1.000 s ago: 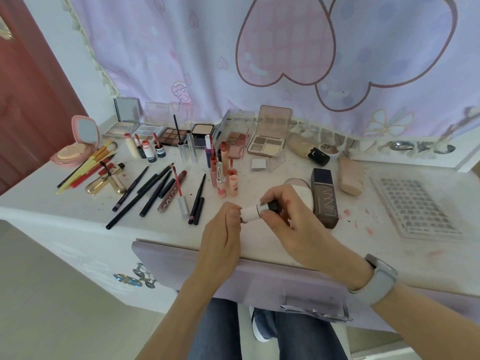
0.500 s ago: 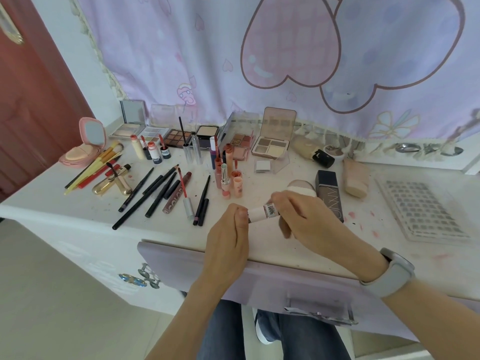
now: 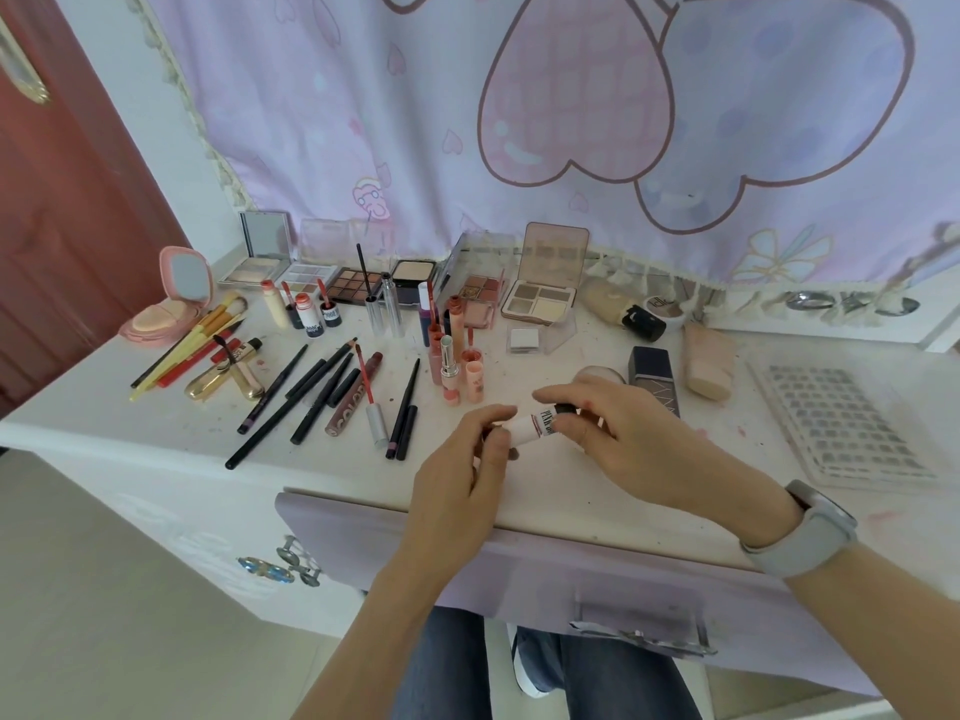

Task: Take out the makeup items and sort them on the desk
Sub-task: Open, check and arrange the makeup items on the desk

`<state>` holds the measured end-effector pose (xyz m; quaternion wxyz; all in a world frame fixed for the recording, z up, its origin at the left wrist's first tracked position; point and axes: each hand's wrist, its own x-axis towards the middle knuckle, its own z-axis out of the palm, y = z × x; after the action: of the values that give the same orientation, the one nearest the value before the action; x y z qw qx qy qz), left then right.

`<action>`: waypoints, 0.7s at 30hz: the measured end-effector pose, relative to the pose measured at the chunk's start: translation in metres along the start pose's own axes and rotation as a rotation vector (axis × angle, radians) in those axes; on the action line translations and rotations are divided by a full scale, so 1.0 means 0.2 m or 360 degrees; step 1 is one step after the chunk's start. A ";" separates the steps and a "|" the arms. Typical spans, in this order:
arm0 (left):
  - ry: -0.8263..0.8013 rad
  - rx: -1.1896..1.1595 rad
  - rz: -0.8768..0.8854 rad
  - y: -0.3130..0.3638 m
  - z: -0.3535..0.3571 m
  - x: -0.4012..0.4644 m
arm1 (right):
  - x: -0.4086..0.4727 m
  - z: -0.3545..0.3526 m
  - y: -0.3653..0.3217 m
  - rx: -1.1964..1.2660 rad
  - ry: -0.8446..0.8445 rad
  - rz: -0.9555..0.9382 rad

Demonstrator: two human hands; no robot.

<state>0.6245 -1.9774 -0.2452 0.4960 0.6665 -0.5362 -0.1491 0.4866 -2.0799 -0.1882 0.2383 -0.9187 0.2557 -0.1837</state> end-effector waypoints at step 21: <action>0.0541 -0.0219 -0.0207 0.01 -0.17 0.02 | 0.05 -0.01 0.05 0.0454 0.0241 0.0256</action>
<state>0.6499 -1.9632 -0.2258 0.6130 0.6800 -0.3890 -0.1024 0.4895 -2.0933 -0.1904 0.3603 -0.8357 0.3170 -0.2671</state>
